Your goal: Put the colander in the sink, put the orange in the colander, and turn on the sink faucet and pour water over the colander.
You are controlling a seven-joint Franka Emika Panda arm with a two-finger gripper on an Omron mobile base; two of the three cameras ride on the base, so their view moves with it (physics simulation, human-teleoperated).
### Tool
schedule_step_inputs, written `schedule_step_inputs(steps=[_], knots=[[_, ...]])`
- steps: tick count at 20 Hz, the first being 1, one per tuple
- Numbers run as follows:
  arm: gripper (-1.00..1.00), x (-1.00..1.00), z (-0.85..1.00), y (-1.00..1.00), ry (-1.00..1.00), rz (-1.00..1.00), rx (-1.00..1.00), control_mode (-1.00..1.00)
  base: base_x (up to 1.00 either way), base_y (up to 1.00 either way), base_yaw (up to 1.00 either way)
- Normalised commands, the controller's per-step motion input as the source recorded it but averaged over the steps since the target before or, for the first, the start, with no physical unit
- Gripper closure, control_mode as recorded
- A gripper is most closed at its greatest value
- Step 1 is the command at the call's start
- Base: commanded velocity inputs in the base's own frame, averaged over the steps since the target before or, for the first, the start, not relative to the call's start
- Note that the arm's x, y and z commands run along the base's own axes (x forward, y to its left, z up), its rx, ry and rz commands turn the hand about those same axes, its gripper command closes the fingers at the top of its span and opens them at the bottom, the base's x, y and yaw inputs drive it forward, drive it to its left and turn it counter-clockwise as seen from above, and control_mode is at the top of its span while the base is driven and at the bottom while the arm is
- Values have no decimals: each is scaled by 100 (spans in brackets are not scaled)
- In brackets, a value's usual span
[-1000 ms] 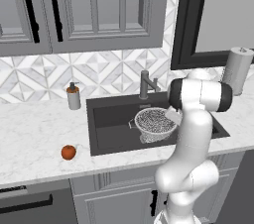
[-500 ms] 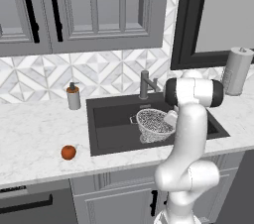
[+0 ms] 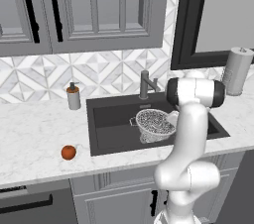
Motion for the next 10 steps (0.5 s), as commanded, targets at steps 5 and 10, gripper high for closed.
schedule_step_inputs(steps=[5, 10], knots=[[-100, 0, 35, 7, -17, 0, 5, -100, 0, 0, 0], [-100, -13, 80, 0, -15, 0, 9, -100, 0, 0, 0]])
